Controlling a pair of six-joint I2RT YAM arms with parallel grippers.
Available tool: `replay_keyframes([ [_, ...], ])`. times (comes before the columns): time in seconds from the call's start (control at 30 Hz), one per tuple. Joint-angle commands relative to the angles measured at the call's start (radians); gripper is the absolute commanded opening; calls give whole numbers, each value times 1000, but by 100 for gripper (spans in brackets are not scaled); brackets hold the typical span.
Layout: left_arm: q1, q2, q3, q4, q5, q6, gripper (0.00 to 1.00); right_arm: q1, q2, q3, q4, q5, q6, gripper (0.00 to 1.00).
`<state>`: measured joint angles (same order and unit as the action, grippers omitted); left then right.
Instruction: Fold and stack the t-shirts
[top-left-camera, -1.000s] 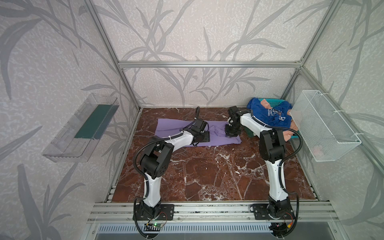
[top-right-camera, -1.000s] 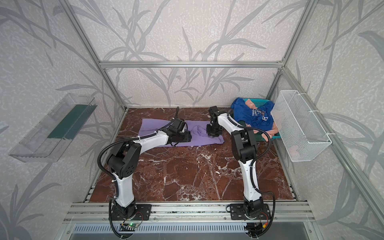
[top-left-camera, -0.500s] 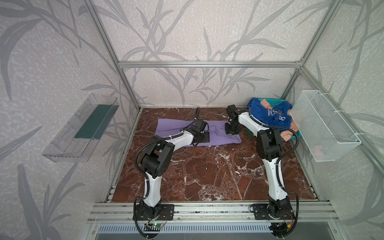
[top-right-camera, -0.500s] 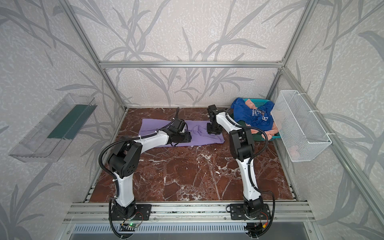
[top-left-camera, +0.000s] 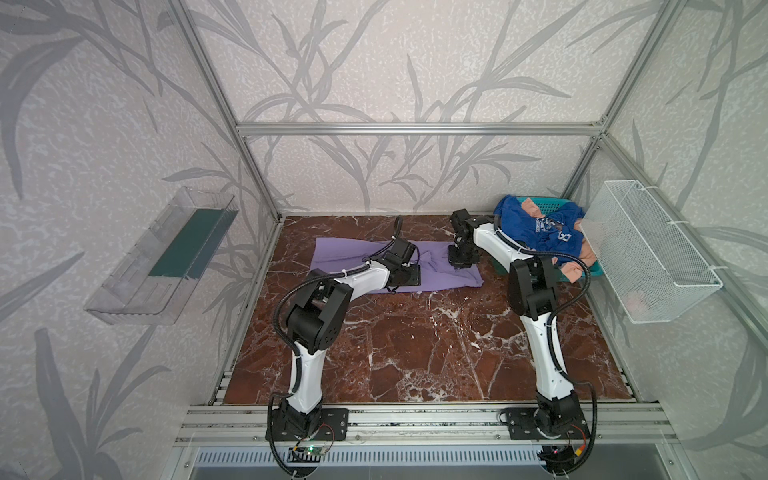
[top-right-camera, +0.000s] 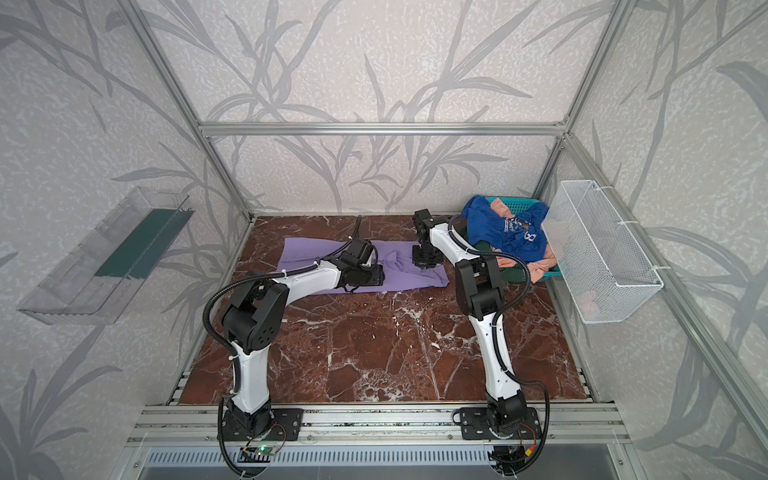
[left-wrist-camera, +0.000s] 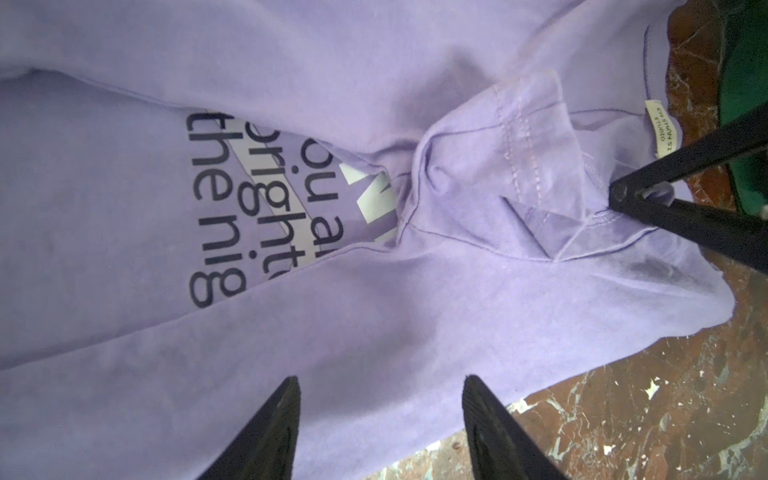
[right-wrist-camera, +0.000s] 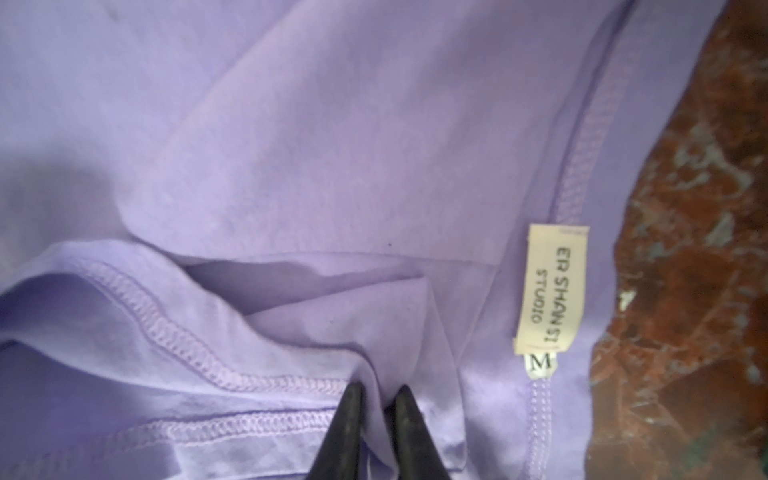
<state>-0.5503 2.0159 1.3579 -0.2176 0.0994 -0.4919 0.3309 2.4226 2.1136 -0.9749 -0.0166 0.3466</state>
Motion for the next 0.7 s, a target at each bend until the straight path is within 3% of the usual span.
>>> replay_keyframes([
  [0.0,-4,26,28,-27,-4,19,62,5,32,74,-56,28,-4,13],
  [0.4,-9,45,-5,-38,-19,10,62,-7,240,542,-315,116,-17,12],
  [0.57,-7,52,-5,-47,-26,15,62,-31,236,544,-298,100,5,13],
  [0.67,-7,58,3,-53,-27,15,62,-45,221,509,-250,59,3,19],
])
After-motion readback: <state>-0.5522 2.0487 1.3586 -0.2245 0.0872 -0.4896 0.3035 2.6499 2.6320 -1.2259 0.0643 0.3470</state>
